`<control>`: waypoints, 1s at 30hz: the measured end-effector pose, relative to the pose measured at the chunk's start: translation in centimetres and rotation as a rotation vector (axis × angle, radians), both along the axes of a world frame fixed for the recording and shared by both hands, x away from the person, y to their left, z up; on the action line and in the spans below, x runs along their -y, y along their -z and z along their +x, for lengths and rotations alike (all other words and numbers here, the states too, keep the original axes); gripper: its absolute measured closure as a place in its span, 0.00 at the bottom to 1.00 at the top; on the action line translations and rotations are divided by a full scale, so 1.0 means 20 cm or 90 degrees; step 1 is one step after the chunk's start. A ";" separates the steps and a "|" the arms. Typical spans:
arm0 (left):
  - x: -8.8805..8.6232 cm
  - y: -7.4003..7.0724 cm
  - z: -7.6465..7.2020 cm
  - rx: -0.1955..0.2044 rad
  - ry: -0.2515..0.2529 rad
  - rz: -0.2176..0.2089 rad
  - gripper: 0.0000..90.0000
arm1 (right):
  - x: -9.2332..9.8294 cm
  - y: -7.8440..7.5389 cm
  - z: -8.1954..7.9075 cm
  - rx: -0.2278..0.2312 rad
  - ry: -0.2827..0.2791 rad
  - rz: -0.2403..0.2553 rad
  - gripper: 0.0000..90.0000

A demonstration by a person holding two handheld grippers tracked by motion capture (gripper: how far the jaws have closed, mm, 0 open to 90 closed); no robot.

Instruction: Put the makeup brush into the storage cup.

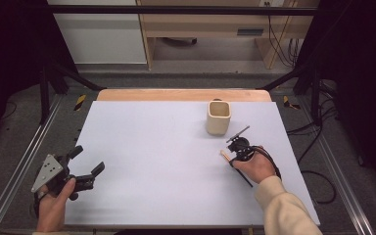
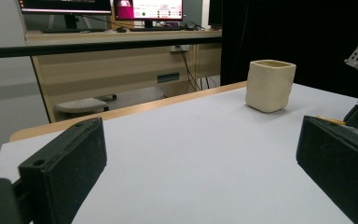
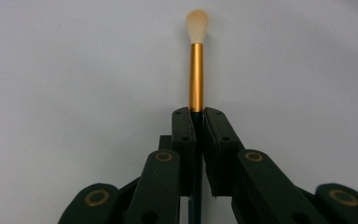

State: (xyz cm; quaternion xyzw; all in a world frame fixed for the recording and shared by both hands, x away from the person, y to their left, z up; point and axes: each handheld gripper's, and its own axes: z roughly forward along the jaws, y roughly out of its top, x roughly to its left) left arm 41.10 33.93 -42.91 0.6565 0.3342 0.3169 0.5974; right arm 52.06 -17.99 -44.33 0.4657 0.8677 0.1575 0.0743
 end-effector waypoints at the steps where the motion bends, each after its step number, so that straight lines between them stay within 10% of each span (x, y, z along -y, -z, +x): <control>1: 0.00 0.00 0.00 0.000 0.001 0.000 0.01 | 0.00 -0.01 0.00 0.006 -0.005 0.007 0.93; 18: 0.00 0.00 0.00 0.000 0.002 0.000 0.01 | 0.02 -0.09 -0.05 0.022 -0.022 0.041 0.93; 30: 0.01 0.00 0.01 -0.003 0.006 0.002 0.01 | 0.07 -0.26 -0.10 0.141 -0.018 0.192 0.93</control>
